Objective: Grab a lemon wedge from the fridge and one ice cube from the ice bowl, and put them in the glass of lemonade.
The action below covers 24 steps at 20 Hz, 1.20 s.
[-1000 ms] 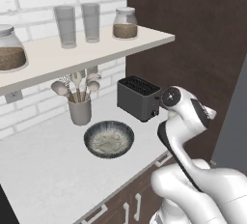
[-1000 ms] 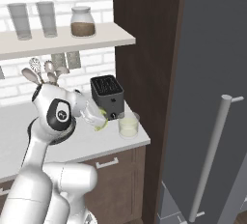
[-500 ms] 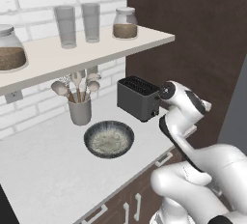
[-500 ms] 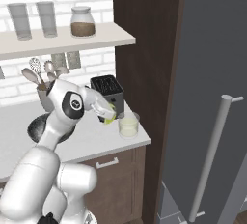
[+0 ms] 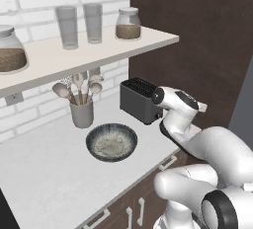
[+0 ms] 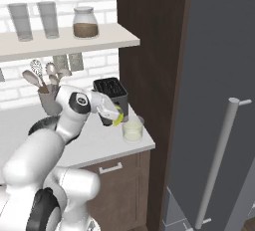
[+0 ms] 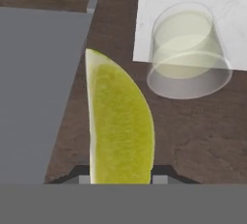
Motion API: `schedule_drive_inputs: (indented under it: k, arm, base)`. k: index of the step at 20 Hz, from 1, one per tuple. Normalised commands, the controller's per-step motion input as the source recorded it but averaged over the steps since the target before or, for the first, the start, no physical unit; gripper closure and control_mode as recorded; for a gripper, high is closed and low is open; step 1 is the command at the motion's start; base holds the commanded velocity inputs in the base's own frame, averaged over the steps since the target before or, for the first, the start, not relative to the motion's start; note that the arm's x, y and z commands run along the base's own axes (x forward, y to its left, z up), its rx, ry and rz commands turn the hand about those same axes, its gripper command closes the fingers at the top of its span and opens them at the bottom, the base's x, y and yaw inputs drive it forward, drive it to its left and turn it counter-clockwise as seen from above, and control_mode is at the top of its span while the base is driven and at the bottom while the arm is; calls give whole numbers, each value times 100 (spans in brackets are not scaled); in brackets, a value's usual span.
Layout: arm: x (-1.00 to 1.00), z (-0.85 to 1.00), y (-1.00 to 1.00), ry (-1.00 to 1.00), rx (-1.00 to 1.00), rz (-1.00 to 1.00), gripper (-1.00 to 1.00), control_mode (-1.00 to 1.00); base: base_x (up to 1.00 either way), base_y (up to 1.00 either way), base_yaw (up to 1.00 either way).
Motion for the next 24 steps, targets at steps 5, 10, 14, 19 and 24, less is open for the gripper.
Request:
schedule_drive_inputs:
  k: [5,10,14,19,24]
  arm:
    - [19,0,-12,0,0,-1,100,-100]
    - [10,-7,-20,0,0,0,100,-100]
    - [2,-28,-11,0,0,0,100,-100]
    - [10,-13,0,0,0,1,100,-100]
    - [15,0,-1,0,0,2,100,-100]
  base:
    - [0,0,0]
    - [0,0,0]
    - [0,0,0]
    - [0,0,0]
    - [0,0,0]
